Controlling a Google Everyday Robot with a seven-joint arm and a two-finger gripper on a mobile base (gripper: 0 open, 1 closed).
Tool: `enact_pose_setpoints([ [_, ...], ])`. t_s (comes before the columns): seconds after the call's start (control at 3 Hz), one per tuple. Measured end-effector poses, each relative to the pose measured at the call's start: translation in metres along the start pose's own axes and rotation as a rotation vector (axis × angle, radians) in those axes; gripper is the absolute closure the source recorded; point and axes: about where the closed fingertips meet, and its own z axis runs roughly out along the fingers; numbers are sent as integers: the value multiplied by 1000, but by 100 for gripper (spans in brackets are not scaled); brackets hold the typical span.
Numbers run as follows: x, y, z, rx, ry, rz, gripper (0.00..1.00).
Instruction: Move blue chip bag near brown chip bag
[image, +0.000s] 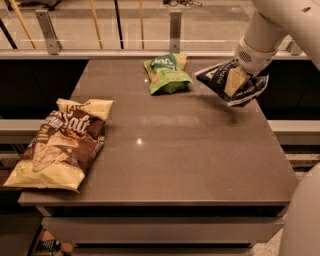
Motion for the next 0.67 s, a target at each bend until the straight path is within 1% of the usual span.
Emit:
enact_pose_setpoints([
  [0.33,6,18,-14,21,12,3,100],
  [0.67,10,49,-22,7,8,-30,100],
])
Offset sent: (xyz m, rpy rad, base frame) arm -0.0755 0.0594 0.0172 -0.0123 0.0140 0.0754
